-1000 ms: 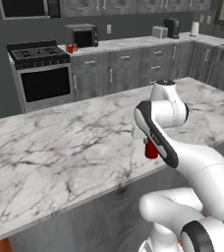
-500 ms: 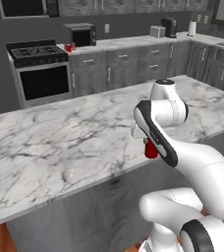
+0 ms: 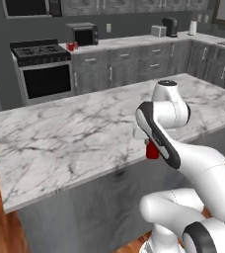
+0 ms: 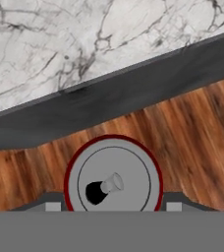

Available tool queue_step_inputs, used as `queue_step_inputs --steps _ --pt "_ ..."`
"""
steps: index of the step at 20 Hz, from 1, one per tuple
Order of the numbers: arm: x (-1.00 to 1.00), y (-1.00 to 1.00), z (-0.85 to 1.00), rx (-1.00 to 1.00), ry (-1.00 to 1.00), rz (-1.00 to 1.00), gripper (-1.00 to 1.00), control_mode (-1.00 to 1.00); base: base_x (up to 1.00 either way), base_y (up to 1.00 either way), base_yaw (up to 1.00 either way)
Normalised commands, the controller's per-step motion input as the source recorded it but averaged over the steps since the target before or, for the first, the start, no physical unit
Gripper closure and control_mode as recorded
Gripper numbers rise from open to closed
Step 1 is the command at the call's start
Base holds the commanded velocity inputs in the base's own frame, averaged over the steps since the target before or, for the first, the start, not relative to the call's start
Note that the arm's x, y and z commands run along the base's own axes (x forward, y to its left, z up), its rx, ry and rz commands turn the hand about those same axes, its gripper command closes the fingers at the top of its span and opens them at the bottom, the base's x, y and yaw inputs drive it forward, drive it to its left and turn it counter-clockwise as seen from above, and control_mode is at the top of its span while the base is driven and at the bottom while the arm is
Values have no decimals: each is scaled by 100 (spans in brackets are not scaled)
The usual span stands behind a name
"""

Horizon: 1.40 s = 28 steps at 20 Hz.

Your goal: Four empty soda cans are scattered around the kitchen. Gather all the cans and cluster them next to the stove for recycling.

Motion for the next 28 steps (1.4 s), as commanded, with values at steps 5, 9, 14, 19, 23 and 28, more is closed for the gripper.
queue_step_inputs --steps 5,9,14,19,23,28 --pt "0 0 0 0 0 0 100 100 -14 69 0" --pt "0 0 0 0 0 0 100 100 -12 68 0" --pt "0 0 0 0 0 0 100 100 -9 68 0" --pt "0 0 0 0 0 0 100 100 -8 70 0" --pt "0 0 0 0 0 0 100 100 -8 71 0" --pt "0 0 0 0 0 0 100 100 -5 72 0"
